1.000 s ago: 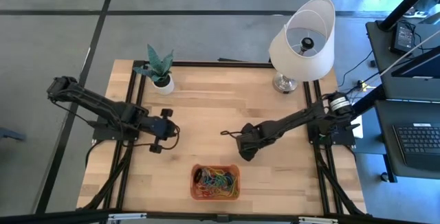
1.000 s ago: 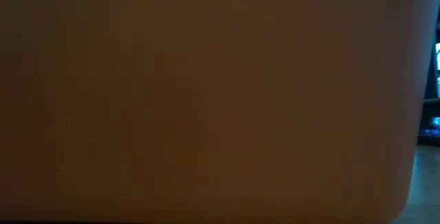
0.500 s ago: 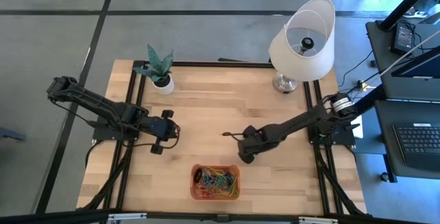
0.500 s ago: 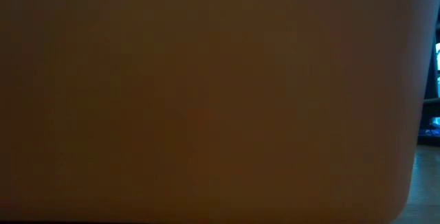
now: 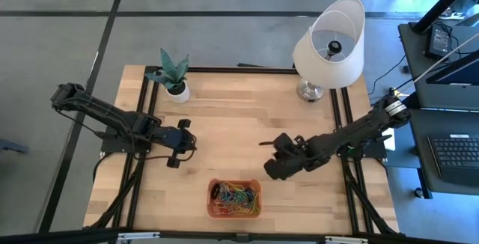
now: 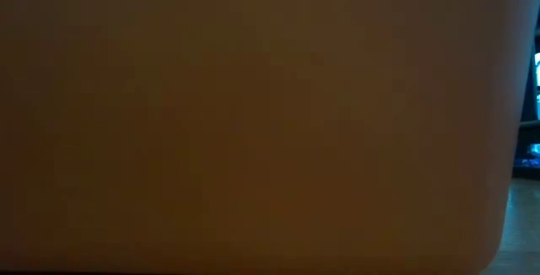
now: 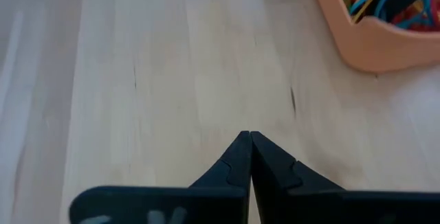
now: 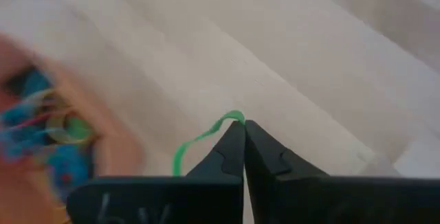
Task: Pick and place rubber bands into bin
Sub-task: Put the green rubber band into the bin
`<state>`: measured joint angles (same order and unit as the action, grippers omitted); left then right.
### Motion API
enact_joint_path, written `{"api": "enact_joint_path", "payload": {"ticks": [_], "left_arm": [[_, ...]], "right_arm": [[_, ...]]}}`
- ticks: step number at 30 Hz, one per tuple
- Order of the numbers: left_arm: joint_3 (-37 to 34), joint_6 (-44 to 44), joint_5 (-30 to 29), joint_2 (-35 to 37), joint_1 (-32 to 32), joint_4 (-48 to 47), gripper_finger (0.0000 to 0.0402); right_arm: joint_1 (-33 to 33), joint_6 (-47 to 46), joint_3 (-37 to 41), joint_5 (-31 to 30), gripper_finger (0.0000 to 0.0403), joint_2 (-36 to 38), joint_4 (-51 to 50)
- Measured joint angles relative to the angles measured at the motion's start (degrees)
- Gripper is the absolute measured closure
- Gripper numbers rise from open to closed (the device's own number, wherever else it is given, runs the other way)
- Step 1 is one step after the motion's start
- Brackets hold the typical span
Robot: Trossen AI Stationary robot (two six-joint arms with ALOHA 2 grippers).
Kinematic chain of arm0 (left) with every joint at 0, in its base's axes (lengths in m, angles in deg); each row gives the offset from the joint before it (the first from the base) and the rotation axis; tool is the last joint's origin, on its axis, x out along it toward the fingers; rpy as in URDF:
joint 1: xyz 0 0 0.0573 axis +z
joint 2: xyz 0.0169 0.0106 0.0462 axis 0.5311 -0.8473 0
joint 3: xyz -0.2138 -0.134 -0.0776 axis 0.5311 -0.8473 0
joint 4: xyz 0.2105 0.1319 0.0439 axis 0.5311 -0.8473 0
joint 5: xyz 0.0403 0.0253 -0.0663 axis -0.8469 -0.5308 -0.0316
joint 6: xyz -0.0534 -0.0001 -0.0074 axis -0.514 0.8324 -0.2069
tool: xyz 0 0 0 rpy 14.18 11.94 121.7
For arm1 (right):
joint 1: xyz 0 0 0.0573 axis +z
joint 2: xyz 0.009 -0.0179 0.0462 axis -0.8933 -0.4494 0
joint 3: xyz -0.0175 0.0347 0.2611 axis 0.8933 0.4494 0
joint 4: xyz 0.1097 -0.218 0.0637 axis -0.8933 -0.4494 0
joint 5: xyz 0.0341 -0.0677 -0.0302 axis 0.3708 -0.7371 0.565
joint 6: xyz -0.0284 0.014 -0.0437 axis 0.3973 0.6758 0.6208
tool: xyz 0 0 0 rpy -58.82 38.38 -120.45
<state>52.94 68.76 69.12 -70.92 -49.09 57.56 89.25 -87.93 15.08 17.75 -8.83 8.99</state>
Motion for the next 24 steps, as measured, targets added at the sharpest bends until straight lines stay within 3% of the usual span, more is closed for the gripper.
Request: {"api": "enact_joint_path", "payload": {"ticks": [5,11,18,24], "left_arm": [[0.0,0.0,-0.4,0.0,0.0,1.9,0.04],[0.0,-2.3,-0.4,0.0,0.0,5.4,0.0396],[0.0,-2.6,-0.4,0.0,0.0,6.4,0.04],[0.0,-5.2,-0.4,0.0,-0.2,6.4,0.0397]], "right_arm": [[2.6,8.1,-10.0,-4.2,0.0402,-2.1,-0.1],[4.6,19.6,-24.2,-5.9,0.0403,-10.7,0.1],[5.1,29.3,-37.0,-1.7,0.0403,-25.0,-0.3],[5.1,30.1,-41.1,4.3,0.04,-34.2,-3.8]]}}
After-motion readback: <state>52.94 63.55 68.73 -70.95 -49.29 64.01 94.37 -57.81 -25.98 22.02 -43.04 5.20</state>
